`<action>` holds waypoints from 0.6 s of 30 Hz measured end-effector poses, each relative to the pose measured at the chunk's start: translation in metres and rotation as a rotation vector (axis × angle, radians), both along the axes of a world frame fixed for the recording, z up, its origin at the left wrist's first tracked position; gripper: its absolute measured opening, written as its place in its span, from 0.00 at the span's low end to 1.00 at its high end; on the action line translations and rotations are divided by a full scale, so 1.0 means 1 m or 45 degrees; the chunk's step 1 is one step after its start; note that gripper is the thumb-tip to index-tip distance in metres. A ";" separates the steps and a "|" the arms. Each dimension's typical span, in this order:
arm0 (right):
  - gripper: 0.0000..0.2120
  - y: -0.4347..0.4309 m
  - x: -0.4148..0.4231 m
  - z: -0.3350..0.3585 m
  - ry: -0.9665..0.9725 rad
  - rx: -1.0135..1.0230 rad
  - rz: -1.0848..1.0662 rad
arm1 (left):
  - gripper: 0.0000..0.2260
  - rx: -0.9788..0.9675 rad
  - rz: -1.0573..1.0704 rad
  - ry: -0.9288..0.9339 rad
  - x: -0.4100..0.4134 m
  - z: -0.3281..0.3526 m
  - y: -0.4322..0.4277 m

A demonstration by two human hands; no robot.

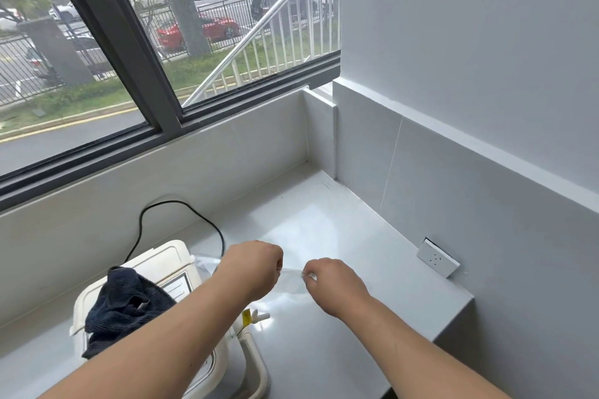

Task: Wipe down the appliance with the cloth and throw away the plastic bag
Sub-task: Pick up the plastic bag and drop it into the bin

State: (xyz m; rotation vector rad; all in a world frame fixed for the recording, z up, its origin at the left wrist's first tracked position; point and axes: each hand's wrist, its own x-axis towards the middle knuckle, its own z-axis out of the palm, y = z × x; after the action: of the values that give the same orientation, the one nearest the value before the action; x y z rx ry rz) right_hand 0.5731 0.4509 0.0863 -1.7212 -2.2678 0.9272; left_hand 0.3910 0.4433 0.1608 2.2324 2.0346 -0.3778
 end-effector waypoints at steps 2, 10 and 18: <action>0.14 0.002 0.007 0.003 0.000 0.011 -0.018 | 0.08 -0.005 0.016 -0.013 0.003 -0.002 0.000; 0.12 0.012 0.040 0.019 -0.016 0.094 -0.074 | 0.09 0.005 0.031 -0.037 0.015 -0.004 0.001; 0.11 0.015 0.068 0.038 -0.071 0.215 -0.075 | 0.14 0.031 -0.043 -0.053 0.048 0.010 0.009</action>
State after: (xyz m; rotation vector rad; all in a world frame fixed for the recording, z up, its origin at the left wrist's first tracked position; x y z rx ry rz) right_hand 0.6407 0.4656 0.1245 -1.7499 -2.2438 0.6637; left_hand 0.4390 0.4526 0.1711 2.2716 1.9944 -0.3081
